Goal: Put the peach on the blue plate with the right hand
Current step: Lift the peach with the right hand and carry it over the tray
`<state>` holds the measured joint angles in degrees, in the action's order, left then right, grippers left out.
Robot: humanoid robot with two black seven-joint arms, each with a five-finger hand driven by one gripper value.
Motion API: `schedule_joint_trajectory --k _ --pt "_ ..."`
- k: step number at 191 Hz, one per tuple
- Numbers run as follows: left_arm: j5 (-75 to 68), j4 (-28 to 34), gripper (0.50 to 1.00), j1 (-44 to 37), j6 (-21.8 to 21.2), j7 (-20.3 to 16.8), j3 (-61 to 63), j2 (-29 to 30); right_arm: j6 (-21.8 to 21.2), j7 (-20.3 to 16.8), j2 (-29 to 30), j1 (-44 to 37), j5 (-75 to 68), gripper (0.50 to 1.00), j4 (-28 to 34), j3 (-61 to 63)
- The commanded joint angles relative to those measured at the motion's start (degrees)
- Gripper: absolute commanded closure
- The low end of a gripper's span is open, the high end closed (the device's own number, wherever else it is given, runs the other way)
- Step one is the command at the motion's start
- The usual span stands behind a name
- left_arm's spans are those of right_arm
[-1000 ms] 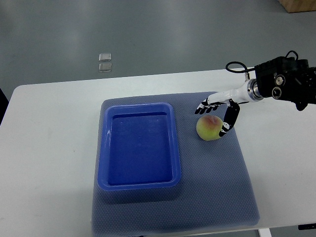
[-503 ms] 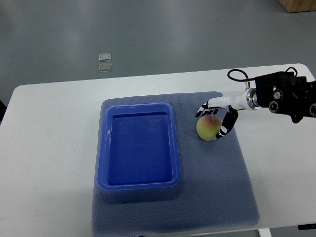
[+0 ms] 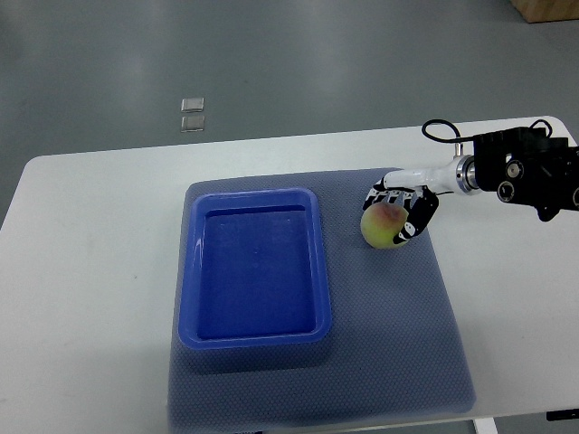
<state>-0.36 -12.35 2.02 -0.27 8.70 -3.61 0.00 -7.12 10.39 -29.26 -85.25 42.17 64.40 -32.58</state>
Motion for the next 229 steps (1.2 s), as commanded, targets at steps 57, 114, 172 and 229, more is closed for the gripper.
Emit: schedule_joint_trajectory --k 57,114,172,229 --pt "0.0 -0.1 0.5 0.1 0.0 0.0 0.0 0.0 -7.6 0.1 -9.2 -22.4 -1.3 1.0 9.3 -0.5" --pt "0.0 -0.3 0.5 0.0 0.0 0.0 0.0 0.0 -4.5 -0.1 5.5 -27.4 -12.4 1.0 7.8 -2.7" --pt "0.1 -0.1 0.5 0.0 0.0 0.0 -0.1 0.0 0.4 0.0 29.3 -19.8 -20.3 1.0 -8.6 -4.1" --pt "0.1 -0.2 0.5 0.0 0.0 0.0 0.0 0.0 1.4 0.1 29.3 -6.4 -19.9 1.0 -18.3 -4.7"
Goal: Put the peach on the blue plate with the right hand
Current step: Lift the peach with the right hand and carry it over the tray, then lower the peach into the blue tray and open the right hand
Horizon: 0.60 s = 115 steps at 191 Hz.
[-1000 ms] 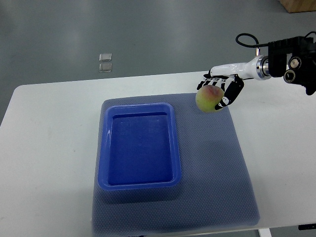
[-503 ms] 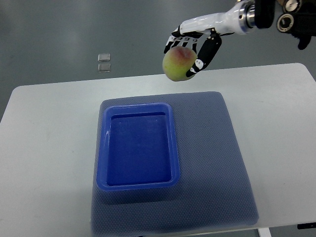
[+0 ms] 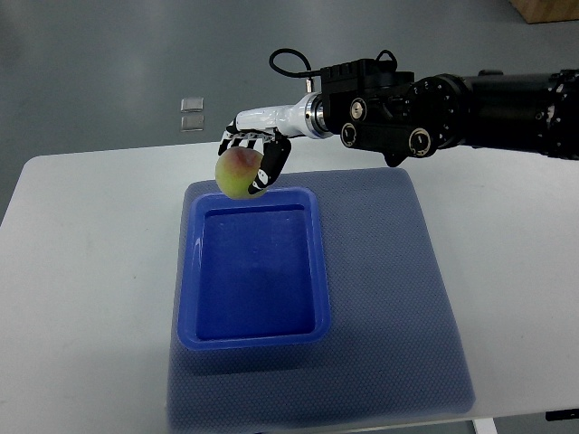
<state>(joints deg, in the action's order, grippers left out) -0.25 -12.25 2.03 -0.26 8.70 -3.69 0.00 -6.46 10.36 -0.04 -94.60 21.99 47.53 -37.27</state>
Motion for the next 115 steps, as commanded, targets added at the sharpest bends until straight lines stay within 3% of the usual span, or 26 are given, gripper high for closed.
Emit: schedule_joint_trajectory --k 1,79,88,102,104,115 --pt "0.0 -0.4 0.5 0.0 0.0 0.0 0.1 0.0 0.9 0.1 0.0 3.2 0.2 1.0 -1.4 0.0" --pt "0.0 -0.4 0.5 0.0 0.0 0.0 0.2 0.0 1.0 0.5 0.0 6.8 0.6 1.0 -1.6 0.3" --pt "-0.1 -0.5 0.5 0.0 0.0 0.0 0.2 0.0 1.0 0.5 0.0 7.7 1.5 0.963 -1.6 0.3" --pt "-0.1 -0.5 0.5 0.1 0.0 0.0 0.2 0.0 1.0 0.5 0.0 8.0 1.7 0.959 -1.7 0.2" --pt "-0.1 -0.6 0.5 0.0 0.0 0.0 0.2 0.0 0.9 0.5 0.0 8.5 2.0 0.936 -1.7 0.2" --pt "-0.1 -0.6 0.5 0.0 0.1 0.0 0.2 0.0 0.9 0.5 0.0 9.0 2.1 0.92 -1.6 0.2"
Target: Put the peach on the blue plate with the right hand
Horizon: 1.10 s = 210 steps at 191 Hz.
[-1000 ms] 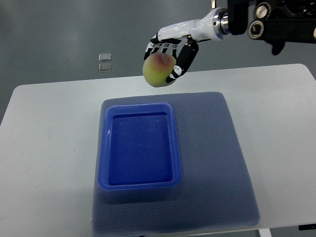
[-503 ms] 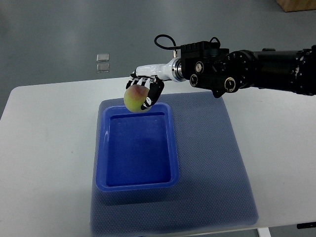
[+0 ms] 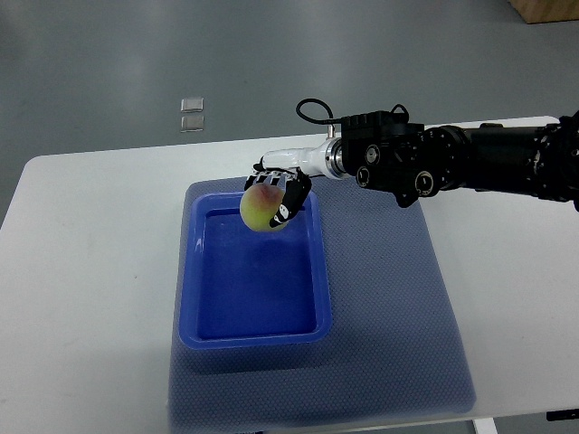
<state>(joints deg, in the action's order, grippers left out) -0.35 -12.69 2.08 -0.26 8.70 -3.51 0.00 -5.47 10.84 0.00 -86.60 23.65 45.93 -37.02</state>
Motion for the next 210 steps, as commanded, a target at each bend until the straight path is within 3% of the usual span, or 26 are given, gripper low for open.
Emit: schedule_joint_trajectory --k 1,9,10,16,25,26,35,55,91,180,210 --pt "0.0 -0.1 0.5 -0.1 0.1 0.0 0.0 0.0 -0.1 0.0 0.0 1.0 0.4 0.92 0.0 -0.1" --pt "0.0 -0.1 0.5 -0.1 0.1 0.0 0.0 0.0 -0.1 0.0 0.0 1.0 0.4 0.92 0.0 -0.1" --pt "0.0 -0.1 0.5 -0.1 0.1 0.0 0.0 0.0 -0.1 0.0 0.0 1.5 0.4 0.881 0.0 -0.2" --pt "0.0 -0.1 0.5 -0.1 0.1 0.0 0.0 0.0 -0.1 0.0 0.0 1.7 0.4 0.853 -0.1 -0.2" --pt "0.0 -0.1 0.5 -0.1 0.1 0.0 0.0 0.0 -0.1 0.0 0.0 1.7 0.4 0.852 -0.1 -0.2" --pt "0.0 -0.1 0.5 0.0 0.1 0.0 0.0 0.0 -0.1 0.1 0.0 2.1 0.5 0.804 0.0 -0.2" --pt "0.0 -0.1 0.5 0.0 0.0 0.0 0.0 0.0 -0.1 0.0 0.0 2.3 0.5 0.742 -0.1 -0.2" --pt "0.0 -0.1 0.5 -0.1 0.1 0.0 0.0 0.0 -0.1 0.1 0.0 2.6 0.5 0.72 0.0 -0.2" --pt "0.0 -0.1 0.5 0.0 0.1 0.0 0.1 0.0 -0.5 0.1 0.0 2.8 0.4 0.572 -0.1 -0.1" --pt "0.0 0.0 0.5 0.0 0.0 0.0 0.0 0.0 0.1 0.3 0.0 1.3 0.1 0.57 -0.7 2.7" --pt "0.0 0.0 0.5 -0.1 0.1 0.0 0.0 0.0 0.2 0.7 0.0 3.5 -0.9 0.57 -4.6 18.2"
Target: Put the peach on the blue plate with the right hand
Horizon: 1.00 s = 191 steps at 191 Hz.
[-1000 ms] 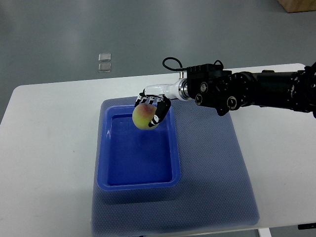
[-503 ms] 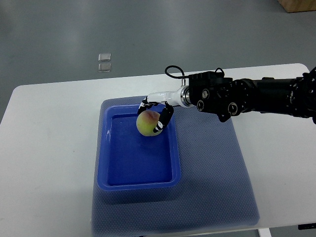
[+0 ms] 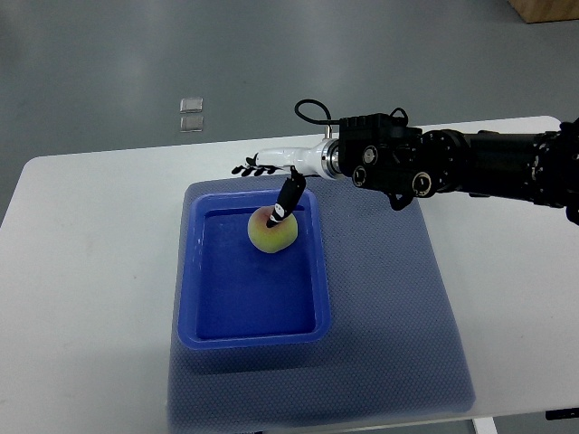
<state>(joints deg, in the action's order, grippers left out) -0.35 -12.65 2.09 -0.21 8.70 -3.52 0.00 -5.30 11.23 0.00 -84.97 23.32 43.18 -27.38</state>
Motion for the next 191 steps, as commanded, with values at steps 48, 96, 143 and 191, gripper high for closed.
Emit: schedule_joint_trajectory --k 48,96,143,191 --pt "0.0 0.0 0.5 0.0 0.0 0.0 0.0 0.0 0.1 3.2 -0.6 14.1 -4.7 0.57 -3.7 35.0" --pt "0.0 0.2 0.5 -0.1 -0.1 0.0 0.0 0.0 -0.8 4.3 -2.1 37.8 -10.2 0.57 -3.5 79.5" --pt "0.0 0.1 0.5 -0.1 -0.1 0.0 0.2 0.0 -6.0 4.3 -2.9 46.9 -11.5 0.57 -1.3 87.7" --pt "0.0 0.1 0.5 -0.1 -0.1 0.0 0.0 0.0 -9.4 4.3 -2.6 47.5 -12.1 0.57 -0.8 90.0"
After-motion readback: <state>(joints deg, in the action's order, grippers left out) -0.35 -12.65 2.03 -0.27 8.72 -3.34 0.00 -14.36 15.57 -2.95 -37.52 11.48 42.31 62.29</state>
